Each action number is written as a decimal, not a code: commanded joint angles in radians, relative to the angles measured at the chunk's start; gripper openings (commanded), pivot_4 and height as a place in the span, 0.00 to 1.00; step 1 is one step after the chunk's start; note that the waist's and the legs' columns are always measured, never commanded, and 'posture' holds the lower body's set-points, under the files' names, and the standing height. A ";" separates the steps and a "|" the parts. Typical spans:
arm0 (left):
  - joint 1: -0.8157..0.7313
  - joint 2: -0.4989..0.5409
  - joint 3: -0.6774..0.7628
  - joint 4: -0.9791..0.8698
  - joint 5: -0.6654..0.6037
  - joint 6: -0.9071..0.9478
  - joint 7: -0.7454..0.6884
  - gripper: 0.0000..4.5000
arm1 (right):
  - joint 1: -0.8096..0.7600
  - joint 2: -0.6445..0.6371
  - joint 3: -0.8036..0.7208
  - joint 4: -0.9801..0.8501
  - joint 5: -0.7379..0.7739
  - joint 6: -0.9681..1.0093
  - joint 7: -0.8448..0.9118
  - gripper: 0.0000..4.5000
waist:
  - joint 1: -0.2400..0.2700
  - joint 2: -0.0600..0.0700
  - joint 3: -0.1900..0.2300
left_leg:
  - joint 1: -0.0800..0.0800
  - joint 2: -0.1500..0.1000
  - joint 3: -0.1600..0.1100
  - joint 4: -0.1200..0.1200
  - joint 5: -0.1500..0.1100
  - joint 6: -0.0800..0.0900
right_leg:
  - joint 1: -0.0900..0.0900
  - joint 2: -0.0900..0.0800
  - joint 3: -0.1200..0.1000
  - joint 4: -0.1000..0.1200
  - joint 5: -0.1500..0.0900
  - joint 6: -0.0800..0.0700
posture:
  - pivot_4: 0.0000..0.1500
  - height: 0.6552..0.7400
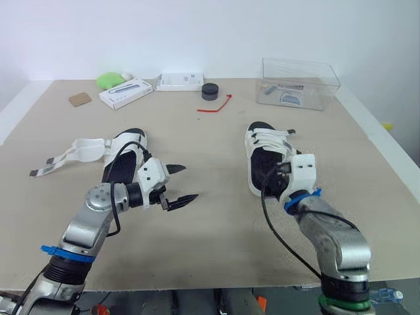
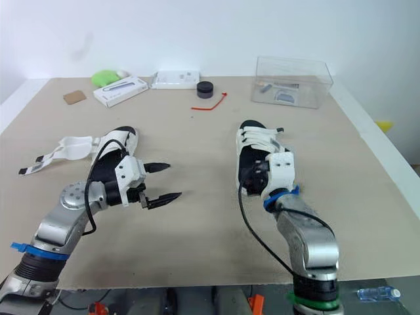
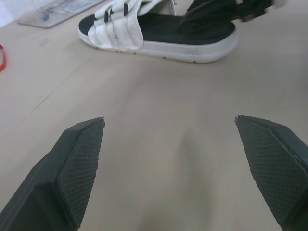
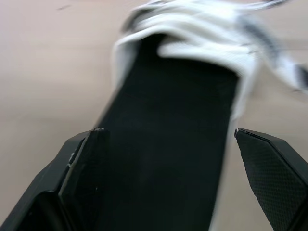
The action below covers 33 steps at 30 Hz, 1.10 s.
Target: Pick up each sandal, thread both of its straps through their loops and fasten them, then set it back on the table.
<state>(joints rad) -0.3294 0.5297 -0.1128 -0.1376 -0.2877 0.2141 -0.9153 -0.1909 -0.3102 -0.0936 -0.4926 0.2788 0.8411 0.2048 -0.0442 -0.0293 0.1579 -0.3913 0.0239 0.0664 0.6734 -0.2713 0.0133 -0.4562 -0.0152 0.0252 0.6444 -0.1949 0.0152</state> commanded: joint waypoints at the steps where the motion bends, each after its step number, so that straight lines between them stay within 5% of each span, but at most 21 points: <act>1: -0.014 -0.004 0.033 -0.023 -0.005 -0.008 0.029 1.00 | 0.041 -0.086 0.035 -0.077 0.059 -0.235 0.251 0.99 | 0.000 0.000 0.000 | 0.000 0.000 0.000 0.000 0.000 0.000 | 0.000 0.000 0.000 0.000 0.000 0.000 | 1.00 1.00; 7: -0.009 -0.022 0.067 -0.036 0.012 0.039 0.143 1.00 | -0.155 -0.123 0.003 0.146 0.209 -0.374 0.524 0.99 | -0.002 -0.004 0.002 | 0.007 0.002 0.001 0.002 0.001 0.001 | 0.006 0.003 0.000 0.000 0.002 0.000 | 1.00 1.00; 13: 0.075 -0.174 0.134 -0.233 0.148 0.247 0.559 1.00 | -0.418 -0.161 0.169 0.403 0.229 -0.437 0.902 0.99 | 0.000 -0.009 0.001 | 0.009 0.005 -0.002 0.002 0.003 0.004 | 0.008 0.007 0.002 -0.001 0.005 -0.004 | 1.00 1.00; 24: 0.101 -0.339 0.155 -0.349 0.223 0.479 0.840 1.00 | -0.585 -0.071 0.234 0.689 0.134 -0.617 0.999 0.99 | 0.014 -0.009 0.001 | 0.008 0.004 -0.003 0.001 0.003 0.003 | 0.009 0.004 -0.003 -0.001 0.008 -0.011 | 1.00 1.00; 33: 0.061 -0.420 0.188 -0.319 0.228 0.543 0.939 1.00 | -0.633 -0.008 0.256 0.806 0.072 -0.689 1.006 0.99 | 0.016 -0.009 0.001 | 0.008 0.004 -0.004 0.001 0.003 0.002 | 0.009 0.004 -0.003 -0.001 0.009 -0.012 | 1.00 1.00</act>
<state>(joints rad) -0.2518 0.1125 0.0539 -0.4411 -0.0611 0.7616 0.0093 -0.7963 -0.3196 0.1691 0.3203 0.3551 0.1745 1.2132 -0.0286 -0.0385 0.1590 -0.3835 0.0277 0.0622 0.6745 -0.2677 0.0152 -0.4473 -0.0115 0.0221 0.6437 -0.1862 0.0029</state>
